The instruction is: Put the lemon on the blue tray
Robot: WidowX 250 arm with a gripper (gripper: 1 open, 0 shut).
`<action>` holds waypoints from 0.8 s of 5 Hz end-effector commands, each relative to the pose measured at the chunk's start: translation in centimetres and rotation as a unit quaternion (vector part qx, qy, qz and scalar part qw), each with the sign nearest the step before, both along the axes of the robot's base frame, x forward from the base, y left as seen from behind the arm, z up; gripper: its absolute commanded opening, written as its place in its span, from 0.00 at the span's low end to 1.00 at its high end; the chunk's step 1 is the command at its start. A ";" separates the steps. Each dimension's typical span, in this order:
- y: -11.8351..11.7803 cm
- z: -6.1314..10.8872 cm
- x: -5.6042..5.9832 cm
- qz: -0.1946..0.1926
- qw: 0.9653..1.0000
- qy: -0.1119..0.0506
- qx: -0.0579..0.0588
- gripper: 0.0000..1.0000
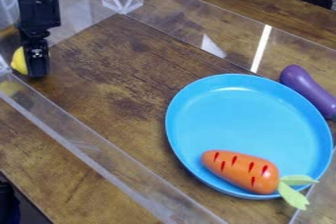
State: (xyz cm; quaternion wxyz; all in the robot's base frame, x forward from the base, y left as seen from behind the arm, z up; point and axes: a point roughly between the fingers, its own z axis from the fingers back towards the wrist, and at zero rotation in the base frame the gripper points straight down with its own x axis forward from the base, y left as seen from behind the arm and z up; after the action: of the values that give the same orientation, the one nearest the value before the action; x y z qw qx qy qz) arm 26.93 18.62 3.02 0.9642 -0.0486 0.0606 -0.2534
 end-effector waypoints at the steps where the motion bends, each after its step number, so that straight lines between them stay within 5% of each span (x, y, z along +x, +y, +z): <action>1: 1.1 1.4 -0.5 0.007 1.000 -0.017 0.013 0.00; 3: 1.0 1.2 0.6 0.036 0.999 -0.010 0.010 0.00; 4: 0.8 2.6 0.2 0.025 1.000 -0.006 0.007 0.00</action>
State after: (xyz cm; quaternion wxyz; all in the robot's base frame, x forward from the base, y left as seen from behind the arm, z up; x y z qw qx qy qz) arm 26.14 18.53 2.91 0.9664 -0.0775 0.0865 -0.2292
